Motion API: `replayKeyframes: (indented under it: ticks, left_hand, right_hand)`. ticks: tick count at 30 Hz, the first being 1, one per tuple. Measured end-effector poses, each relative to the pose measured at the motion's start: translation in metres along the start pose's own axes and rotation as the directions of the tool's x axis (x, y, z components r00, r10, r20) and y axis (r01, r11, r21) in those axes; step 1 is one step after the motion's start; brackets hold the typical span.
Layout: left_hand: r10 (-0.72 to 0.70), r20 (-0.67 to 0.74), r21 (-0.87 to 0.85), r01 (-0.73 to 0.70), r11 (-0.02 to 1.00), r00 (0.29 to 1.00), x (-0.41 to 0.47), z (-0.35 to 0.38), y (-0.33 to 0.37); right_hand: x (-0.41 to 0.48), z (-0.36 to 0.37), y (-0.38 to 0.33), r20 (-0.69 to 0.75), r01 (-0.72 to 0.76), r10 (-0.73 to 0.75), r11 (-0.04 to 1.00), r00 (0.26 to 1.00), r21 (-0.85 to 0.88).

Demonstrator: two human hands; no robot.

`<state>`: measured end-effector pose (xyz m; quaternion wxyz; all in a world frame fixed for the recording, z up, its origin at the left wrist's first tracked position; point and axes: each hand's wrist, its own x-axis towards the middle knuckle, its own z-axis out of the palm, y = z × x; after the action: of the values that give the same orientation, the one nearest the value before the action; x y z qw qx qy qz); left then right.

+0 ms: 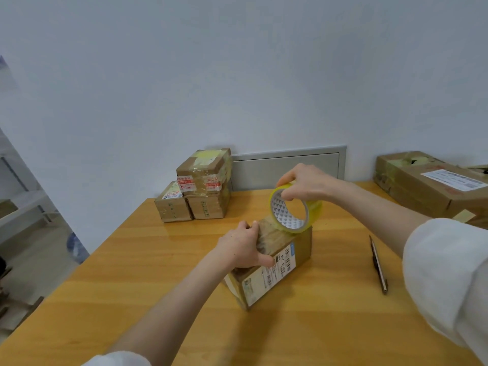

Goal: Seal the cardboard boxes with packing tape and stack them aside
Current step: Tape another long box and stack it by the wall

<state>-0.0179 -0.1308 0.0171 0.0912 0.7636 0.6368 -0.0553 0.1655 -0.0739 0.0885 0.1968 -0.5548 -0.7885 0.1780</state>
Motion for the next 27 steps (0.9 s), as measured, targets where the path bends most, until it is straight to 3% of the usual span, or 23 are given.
replayKeyframes:
  ticks: [7,11,16,20,24,27]
  left_hand:
    - [-0.006,0.002,-0.009,0.006,1.0,1.0,0.002,0.0,0.0]
    - [-0.004,-0.005,0.004,0.004,1.0,1.0,0.001,0.0,0.003]
    - [-0.019,0.001,-0.022,0.019,1.0,1.0,0.002,-0.001,0.001]
    - [-0.021,0.0,-0.044,0.021,0.999,1.0,0.001,-0.001,0.0]
    - [-0.029,0.021,-0.052,0.03,0.998,0.999,-0.003,-0.003,0.001]
    - [0.084,-0.09,0.034,-0.081,0.996,0.992,-0.002,-0.009,0.012]
  right_hand:
    - [-0.018,-0.012,0.007,0.12,-0.043,0.06,0.989,0.991,-0.139]
    - [-0.04,0.003,0.013,0.052,-0.01,0.017,0.991,0.999,-0.134]
    - [-0.063,0.007,0.023,0.085,-0.081,0.122,0.923,0.989,-0.376]
    - [-0.083,0.029,0.041,0.112,-0.136,0.166,0.962,0.98,-0.236]
    - [-0.09,0.054,0.046,-0.005,-0.178,0.181,0.965,0.984,-0.194]
    - [-0.092,0.065,0.046,-0.045,-0.178,0.172,0.956,0.984,-0.233]
